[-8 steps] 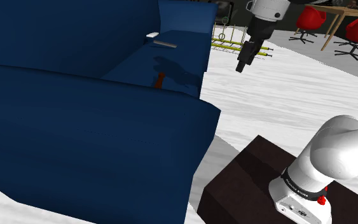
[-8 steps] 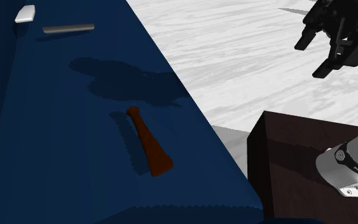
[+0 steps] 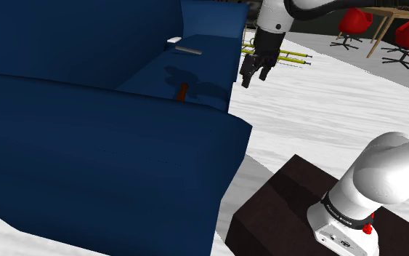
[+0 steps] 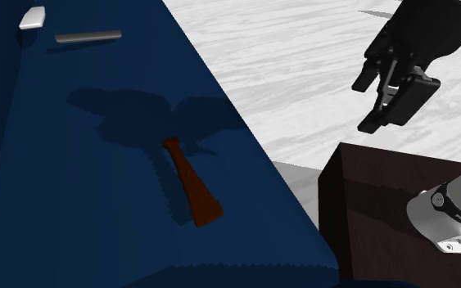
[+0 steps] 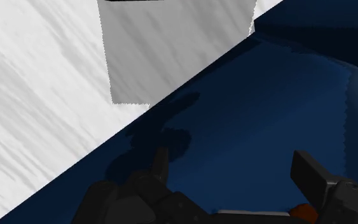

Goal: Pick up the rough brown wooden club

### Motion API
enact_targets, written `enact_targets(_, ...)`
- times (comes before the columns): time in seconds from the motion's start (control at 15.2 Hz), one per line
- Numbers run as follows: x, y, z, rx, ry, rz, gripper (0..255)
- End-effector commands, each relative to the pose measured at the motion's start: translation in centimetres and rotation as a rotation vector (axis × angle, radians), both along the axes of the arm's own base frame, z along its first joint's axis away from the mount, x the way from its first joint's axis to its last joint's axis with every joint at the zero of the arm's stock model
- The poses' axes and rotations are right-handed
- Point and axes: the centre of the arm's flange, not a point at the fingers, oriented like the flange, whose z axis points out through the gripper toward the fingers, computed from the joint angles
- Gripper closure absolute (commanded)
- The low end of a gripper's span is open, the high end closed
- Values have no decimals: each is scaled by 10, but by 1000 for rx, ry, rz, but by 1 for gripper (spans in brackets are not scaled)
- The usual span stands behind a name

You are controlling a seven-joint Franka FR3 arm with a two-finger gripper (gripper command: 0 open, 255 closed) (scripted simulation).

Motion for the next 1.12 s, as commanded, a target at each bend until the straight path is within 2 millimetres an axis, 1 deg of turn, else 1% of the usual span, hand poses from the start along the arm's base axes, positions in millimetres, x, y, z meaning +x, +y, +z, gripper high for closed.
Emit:
enact_targets(0.0,19,18,-8,-1,-3,-67,0)
enact_targets(0.26,61,51,-23,-7,-6,-191,0)
enact_targets(0.53,106,77,-39,-13,-10,-315,0)
enact_targets(0.79,154,98,-54,-20,-13,-440,0)
enact_targets(1.06,205,113,-70,-26,-17,-564,0)
